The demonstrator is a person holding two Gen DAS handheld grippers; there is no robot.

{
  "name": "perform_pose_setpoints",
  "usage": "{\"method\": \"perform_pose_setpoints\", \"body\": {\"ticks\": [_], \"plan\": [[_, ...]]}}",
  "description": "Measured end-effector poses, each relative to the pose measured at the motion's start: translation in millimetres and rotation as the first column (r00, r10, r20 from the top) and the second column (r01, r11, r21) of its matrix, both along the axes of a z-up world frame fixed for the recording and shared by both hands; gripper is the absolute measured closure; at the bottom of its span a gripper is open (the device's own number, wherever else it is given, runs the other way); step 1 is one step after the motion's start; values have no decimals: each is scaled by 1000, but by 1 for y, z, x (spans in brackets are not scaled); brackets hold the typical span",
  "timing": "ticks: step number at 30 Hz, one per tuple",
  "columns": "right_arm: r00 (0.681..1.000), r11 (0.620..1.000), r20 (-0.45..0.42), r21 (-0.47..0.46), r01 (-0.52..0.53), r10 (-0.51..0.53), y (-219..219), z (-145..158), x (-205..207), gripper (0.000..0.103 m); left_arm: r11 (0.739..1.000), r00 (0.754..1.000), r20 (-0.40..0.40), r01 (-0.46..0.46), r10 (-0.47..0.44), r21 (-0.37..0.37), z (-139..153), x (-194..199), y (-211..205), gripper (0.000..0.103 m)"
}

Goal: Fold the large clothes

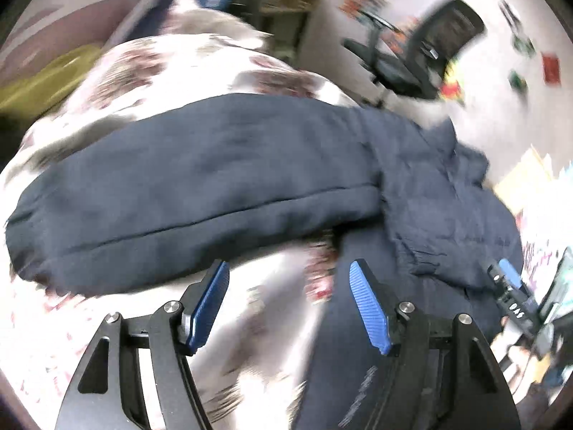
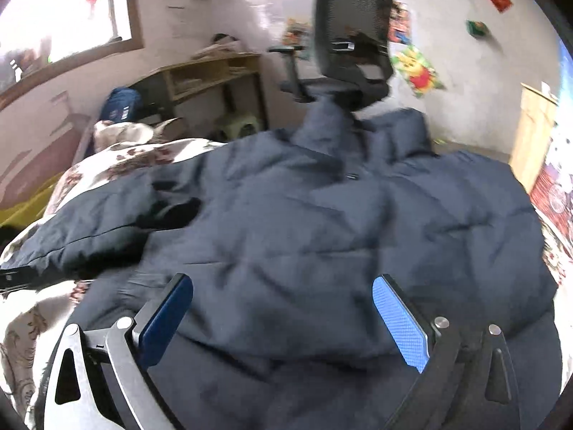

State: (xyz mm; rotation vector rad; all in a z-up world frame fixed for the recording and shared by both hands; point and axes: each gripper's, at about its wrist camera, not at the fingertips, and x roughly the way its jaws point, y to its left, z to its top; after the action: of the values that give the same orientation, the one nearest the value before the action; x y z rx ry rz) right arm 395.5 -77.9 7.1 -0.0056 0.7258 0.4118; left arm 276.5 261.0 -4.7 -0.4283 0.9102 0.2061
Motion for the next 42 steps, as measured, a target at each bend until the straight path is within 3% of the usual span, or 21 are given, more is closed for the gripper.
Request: {"method": "perform_pose_setpoints", "body": {"ticks": [4, 6, 10, 14, 16, 18, 21, 22, 26, 29, 34, 38, 42], "plan": [[999, 999, -11, -6, -31, 31, 25, -3, 0, 2, 978, 986, 32, -160, 165, -130, 3, -40, 44, 37], [999, 999, -18, -24, -36, 35, 33, -8, 1, 2, 953, 970, 35, -231, 242, -196, -1, -50, 69, 37], [998, 996, -68, -84, -10, 5, 41, -28, 2, 2, 877, 937, 0, -327, 349, -352, -7, -53, 103, 37], [994, 998, -104, -62, 11, -17, 33, -45, 4, 0, 835, 909, -9, -387, 417, -391, -7, -49, 117, 38], [994, 998, -105, -65, 14, -21, 33, -49, 4, 0, 837, 898, -10, -414, 440, -358, -5, -48, 120, 48], [995, 997, -97, -78, 16, -23, 35, -51, 3, 0, 848, 887, -19, -447, 461, -284, -1, -46, 118, 74], [996, 998, -92, -63, 11, -17, 30, -46, -3, 0, 863, 884, 41, -444, 465, -240, 5, -50, 110, 96], [995, 999, -94, -37, 13, -16, 25, -42, -6, 0, 872, 884, 75, -438, 462, -218, 10, -52, 107, 97], [995, 998, -92, 54, 38, -33, -3, -22, -24, 0, 921, 896, 214, -386, 389, -60, 47, -54, 79, 99], [995, 992, -79, 105, 73, -65, -34, -5, -44, 0, 952, 909, 312, -303, 275, 43, 82, -50, 47, 100], [992, 982, -51, 143, 125, -119, -79, 16, -61, 0, 987, 911, 408, -120, 66, 108, 142, -33, -12, 100], [983, 969, -6, 172, 179, -181, -107, 28, -65, 0, 980, 889, 448, 1, -92, 198, 178, -16, -68, 100], [969, 947, 39, 224, 230, -245, -138, 35, -66, 0, 946, 852, 438, 182, -287, 267, 191, 8, -136, 100]]}}
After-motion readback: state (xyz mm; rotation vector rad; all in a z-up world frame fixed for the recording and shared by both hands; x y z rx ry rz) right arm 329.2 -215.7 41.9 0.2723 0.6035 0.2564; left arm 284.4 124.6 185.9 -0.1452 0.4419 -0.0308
